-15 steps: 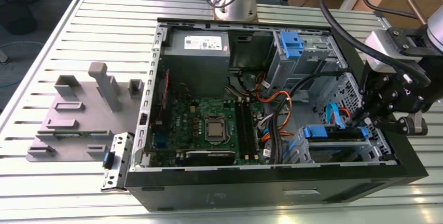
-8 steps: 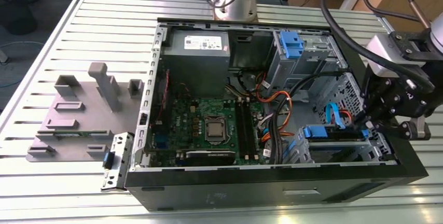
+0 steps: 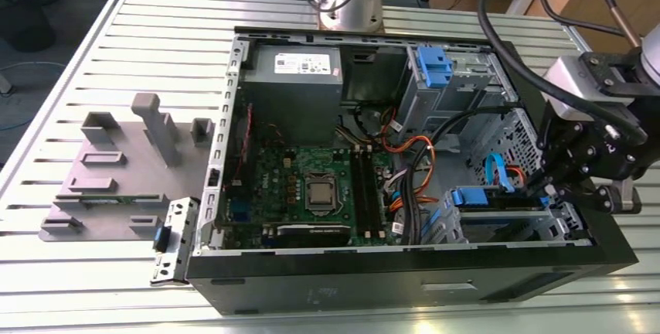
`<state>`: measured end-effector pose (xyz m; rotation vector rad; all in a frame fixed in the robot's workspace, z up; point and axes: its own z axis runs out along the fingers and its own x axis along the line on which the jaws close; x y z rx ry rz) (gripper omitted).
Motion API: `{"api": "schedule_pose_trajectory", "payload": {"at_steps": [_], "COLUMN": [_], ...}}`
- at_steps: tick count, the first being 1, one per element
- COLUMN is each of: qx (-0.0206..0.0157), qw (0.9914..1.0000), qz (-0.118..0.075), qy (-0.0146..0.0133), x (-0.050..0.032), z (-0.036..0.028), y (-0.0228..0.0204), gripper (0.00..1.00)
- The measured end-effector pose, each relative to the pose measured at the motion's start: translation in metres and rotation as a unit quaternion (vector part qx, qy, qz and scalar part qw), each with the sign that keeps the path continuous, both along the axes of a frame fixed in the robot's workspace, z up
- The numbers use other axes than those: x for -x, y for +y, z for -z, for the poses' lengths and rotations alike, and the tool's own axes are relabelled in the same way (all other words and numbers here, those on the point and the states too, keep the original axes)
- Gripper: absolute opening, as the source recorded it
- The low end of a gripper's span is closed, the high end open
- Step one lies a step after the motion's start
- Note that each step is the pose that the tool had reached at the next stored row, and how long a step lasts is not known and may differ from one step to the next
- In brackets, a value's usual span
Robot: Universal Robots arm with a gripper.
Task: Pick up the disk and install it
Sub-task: 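Insert the second disk wire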
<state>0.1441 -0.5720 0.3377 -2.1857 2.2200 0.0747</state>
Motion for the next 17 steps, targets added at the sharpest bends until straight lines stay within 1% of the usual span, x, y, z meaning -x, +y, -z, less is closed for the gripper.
{"api": "schedule_pose_trajectory", "payload": {"at_steps": [9, 11, 12, 17], "qx": [-0.0004, -0.0005, -0.0004, -0.0002], "qw": [1.0, 1.0, 1.0, 1.0], "qz": [0.0, 0.0, 0.0, 0.0], "qy": [0.0, 0.0, 0.0, 0.0], "x": [0.0, 0.0, 0.0, 0.0], "z": [0.0015, 0.0017, 0.0017, 0.002], "y": [0.0, -0.0001, -0.0001, 0.0001], "gripper": [0.16, 0.18, 0.24, 0.24]}}
